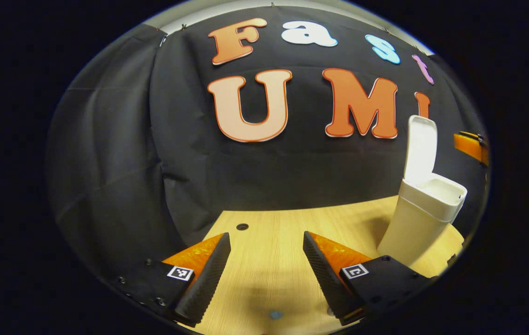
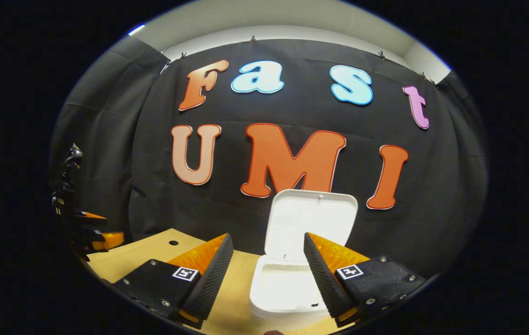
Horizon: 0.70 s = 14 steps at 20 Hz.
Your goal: Press the lid of the desktop garbage bin to open it, pick up the crumpled paper on the desktop and throw it into the bin, then pick up the pop can on the desktop and drop it into the bin, and finally close the garbage bin lid.
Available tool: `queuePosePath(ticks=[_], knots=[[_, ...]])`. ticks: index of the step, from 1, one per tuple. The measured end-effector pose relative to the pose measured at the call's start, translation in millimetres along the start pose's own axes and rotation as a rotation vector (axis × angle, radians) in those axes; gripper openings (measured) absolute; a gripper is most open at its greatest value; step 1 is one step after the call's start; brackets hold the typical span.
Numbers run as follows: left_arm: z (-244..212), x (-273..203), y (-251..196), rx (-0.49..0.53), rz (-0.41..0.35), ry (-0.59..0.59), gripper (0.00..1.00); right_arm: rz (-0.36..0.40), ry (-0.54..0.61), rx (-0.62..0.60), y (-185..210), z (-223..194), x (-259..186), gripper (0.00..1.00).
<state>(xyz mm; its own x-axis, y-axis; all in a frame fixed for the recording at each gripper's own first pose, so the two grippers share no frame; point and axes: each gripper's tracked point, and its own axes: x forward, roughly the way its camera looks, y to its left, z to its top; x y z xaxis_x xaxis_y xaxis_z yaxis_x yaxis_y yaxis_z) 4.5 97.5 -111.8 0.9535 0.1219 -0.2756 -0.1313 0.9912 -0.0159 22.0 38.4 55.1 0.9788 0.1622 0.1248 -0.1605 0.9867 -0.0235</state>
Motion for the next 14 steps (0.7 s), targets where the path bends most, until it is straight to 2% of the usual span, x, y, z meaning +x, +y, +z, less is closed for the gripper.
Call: queuePosePath(ticks=[4,5,6,10,14], knots=[[-45.8,13.1,-4.4,-0.061,-0.080,0.123,1.00,0.058,0.112,0.024,47.8,-43.7,-8.6,0.96],[-54.6,15.9,-4.9,-0.062,-0.088,0.146,0.96,0.086,0.147,0.044,63.9,-56.4,-8.8,0.96],[-64.3,18.3,-3.5,-0.056,-0.096,0.164,1.00,0.109,0.189,0.059,77.5,-71.1,-11.7,0.97],[-93.5,26.9,0.6,-0.048,-0.127,0.233,1.00,0.175,0.308,0.077,118.7,-127.3,-24.2,0.98],[-119.1,29.9,-3.6,-0.046,-0.170,0.293,0.99,0.244,0.474,0.065,154.1,-185.3,-34.7,0.98]])
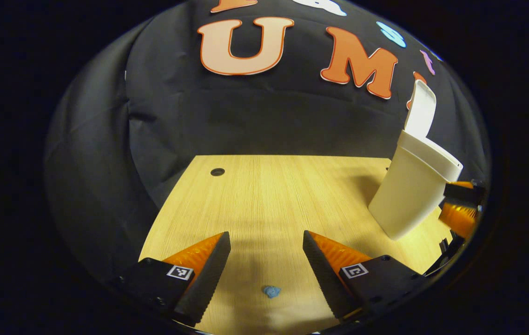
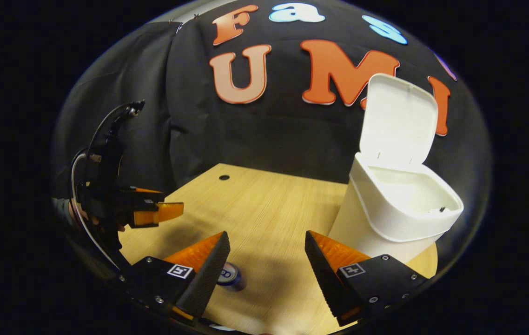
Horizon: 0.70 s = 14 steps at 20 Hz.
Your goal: Press the lid of the desktop garbage bin to open it, pick up the crumpled paper on the desktop and throw it into the bin, then pick up the pop can on the desktop and drop it into the bin, and finally close the garbage bin lid.
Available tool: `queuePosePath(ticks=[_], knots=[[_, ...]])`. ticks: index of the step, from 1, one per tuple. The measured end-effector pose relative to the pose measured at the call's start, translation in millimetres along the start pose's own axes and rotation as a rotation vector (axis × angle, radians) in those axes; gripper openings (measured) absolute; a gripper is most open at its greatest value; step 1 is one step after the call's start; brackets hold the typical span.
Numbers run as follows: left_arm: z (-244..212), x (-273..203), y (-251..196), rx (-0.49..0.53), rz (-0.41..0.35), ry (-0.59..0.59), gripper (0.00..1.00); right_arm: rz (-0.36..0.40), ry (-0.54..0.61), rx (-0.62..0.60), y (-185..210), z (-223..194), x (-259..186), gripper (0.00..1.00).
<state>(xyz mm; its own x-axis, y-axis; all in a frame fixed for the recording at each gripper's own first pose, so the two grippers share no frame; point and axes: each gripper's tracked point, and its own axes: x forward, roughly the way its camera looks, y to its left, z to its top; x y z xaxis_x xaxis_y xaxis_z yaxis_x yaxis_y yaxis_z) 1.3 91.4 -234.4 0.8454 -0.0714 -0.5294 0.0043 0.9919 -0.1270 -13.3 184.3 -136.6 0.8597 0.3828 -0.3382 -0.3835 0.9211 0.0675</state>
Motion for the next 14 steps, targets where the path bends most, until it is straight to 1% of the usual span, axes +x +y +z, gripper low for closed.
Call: queuePosePath(ticks=[2,3,4,7,11,12,13,14], knots=[[-10.0,4.1,-0.5,0.003,-0.030,0.027,0.99,0.027,0.045,-0.005,15.8,-18.1,5.4,0.98],[-16.1,5.5,1.3,0.009,-0.040,0.037,0.96,0.033,0.070,-0.012,24.4,-25.5,9.5,0.98],[-23.0,8.5,1.0,0.013,-0.051,0.051,1.00,0.034,0.087,-0.018,30.7,-31.2,12.3,0.98],[-42.3,15.9,-0.5,0.016,-0.091,0.090,0.98,0.042,0.113,-0.019,48.2,-49.6,20.3,0.98],[-64.0,19.9,-0.7,0.019,-0.123,0.133,0.98,0.040,0.147,-0.031,57.5,-62.2,26.7,0.98],[-67.7,19.4,0.7,0.027,-0.129,0.136,1.00,0.037,0.156,-0.033,56.7,-65.4,27.9,0.98],[-72.0,19.5,1.8,0.039,-0.130,0.141,0.98,0.035,0.163,-0.032,55.7,-66.6,27.2,0.98],[-77.4,19.9,1.6,0.052,-0.132,0.141,0.97,0.030,0.169,-0.030,55.7,-66.7,29.3,0.98]])
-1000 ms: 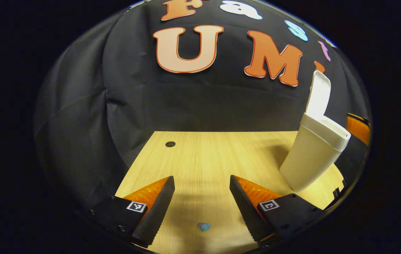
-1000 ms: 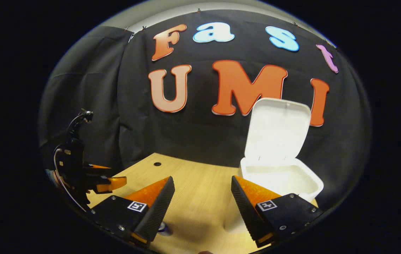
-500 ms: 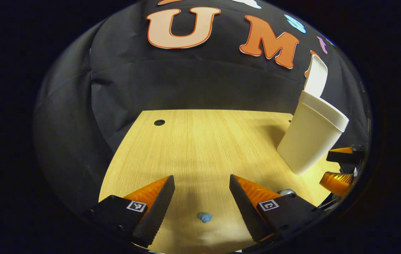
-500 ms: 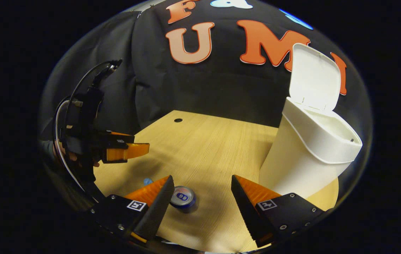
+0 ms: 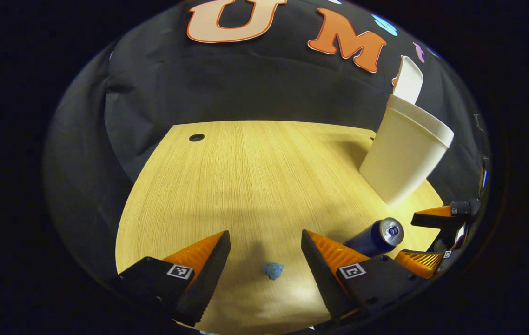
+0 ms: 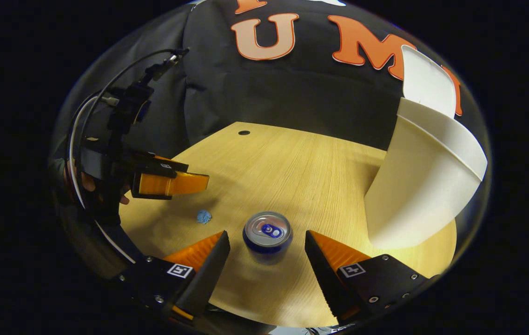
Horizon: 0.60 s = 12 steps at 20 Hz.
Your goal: Press the lid of the desktop garbage bin to open it, pick up the crumpled paper on the desktop and throw it into the bin, then pick up the pop can on the desktop and drop it into the bin, and finally close the garbage bin lid.
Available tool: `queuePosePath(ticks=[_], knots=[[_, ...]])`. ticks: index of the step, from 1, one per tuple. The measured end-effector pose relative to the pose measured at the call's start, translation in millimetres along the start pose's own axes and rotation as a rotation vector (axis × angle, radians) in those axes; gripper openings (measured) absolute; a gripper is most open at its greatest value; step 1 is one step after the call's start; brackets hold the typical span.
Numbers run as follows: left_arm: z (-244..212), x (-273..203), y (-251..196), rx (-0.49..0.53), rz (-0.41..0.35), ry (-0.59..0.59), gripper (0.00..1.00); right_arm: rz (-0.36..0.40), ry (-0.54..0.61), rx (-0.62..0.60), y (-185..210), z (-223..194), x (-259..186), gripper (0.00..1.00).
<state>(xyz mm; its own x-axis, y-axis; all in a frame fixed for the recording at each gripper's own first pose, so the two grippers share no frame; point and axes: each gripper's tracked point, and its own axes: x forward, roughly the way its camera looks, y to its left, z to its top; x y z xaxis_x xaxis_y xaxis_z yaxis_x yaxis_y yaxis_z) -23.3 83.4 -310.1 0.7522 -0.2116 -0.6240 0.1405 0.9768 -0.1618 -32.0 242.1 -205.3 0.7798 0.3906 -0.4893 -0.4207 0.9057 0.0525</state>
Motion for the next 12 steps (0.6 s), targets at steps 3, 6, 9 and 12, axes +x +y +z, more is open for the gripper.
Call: queuePosePath(ticks=[3,6,9,12], knots=[[-20.6,1.7,-0.4,0.051,-0.007,0.012,0.98,-0.008,0.010,0.012,3.5,1.3,17.2,0.98],[-41.3,7.3,0.4,0.059,-0.011,0.031,0.98,-0.022,-0.003,0.021,0.9,7.1,32.8,0.99],[-55.7,14.2,0.0,0.085,-0.008,0.029,0.96,-0.022,0.014,0.021,1.2,-1.9,45.3,0.98],[-72.0,20.0,0.3,0.098,-0.009,0.045,0.98,-0.030,0.015,0.001,2.7,-4.1,57.0,0.98]])
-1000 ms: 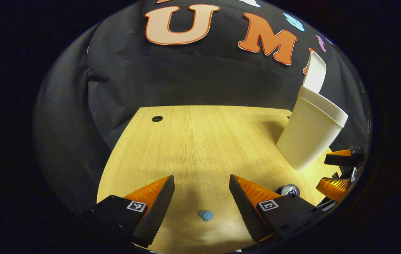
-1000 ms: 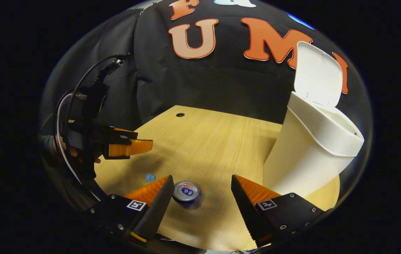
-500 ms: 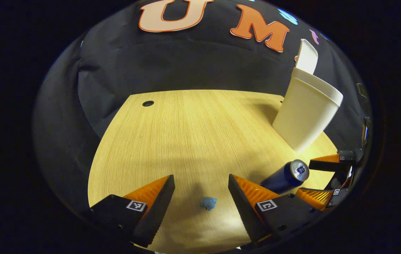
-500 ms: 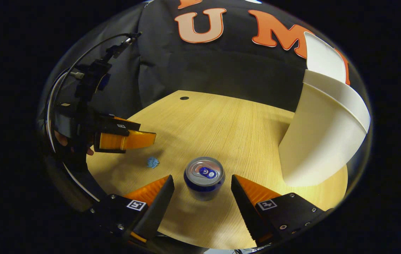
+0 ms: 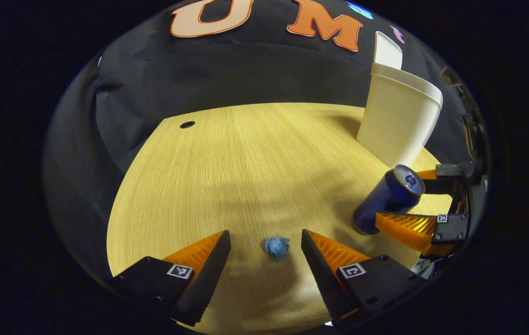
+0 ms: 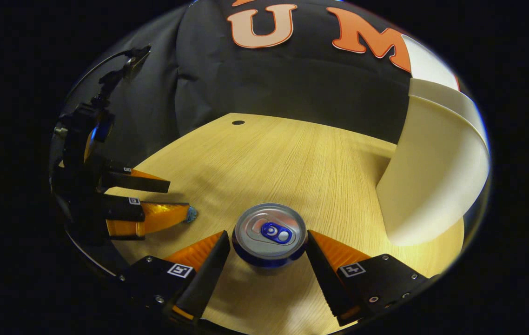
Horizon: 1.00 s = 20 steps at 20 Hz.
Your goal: Press the lid of the desktop garbage bin to open it, pick up the crumpled paper on the desktop and throw it into the bin, then pick up the pop can on the desktop and drop it into the bin, and finally close the garbage bin lid.
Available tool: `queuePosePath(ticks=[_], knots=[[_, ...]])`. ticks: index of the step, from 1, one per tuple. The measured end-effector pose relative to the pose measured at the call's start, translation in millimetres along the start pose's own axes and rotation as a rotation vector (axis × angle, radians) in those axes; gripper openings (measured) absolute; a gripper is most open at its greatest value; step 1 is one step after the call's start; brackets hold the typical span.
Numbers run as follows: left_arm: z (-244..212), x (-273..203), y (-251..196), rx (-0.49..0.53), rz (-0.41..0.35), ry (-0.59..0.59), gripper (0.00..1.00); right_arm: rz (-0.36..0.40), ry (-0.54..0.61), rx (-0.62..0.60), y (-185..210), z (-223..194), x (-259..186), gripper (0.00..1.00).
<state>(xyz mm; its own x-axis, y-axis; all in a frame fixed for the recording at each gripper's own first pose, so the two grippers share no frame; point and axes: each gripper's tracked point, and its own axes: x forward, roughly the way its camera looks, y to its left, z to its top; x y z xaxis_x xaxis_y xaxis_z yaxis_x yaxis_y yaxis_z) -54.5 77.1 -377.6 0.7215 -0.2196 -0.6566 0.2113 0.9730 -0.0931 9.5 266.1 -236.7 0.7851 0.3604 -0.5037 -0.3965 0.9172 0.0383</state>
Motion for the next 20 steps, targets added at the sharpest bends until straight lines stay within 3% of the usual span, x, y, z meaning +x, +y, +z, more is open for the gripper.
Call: queuePosePath(ticks=[3,4,6,16,20], knots=[[-11.6,7.2,-0.5,-0.003,0.009,0.027,0.98,-0.002,0.033,0.003,2.3,-9.1,7.8,0.94],[-13.3,9.6,-0.6,-0.003,0.009,0.027,0.98,0.005,0.023,0.022,3.5,-6.0,12.1,0.82],[-17.1,11.8,0.8,-0.001,0.021,0.031,1.00,0.026,0.033,0.030,7.3,-4.0,10.0,0.80],[-12.3,16.8,-6.8,0.040,0.016,-0.015,0.96,-0.007,0.016,0.000,-11.5,15.3,-8.2,0.78],[-14.9,9.7,-16.9,0.040,0.046,0.011,0.41,-0.043,0.031,0.005,-28.4,24.5,-26.2,0.78]])
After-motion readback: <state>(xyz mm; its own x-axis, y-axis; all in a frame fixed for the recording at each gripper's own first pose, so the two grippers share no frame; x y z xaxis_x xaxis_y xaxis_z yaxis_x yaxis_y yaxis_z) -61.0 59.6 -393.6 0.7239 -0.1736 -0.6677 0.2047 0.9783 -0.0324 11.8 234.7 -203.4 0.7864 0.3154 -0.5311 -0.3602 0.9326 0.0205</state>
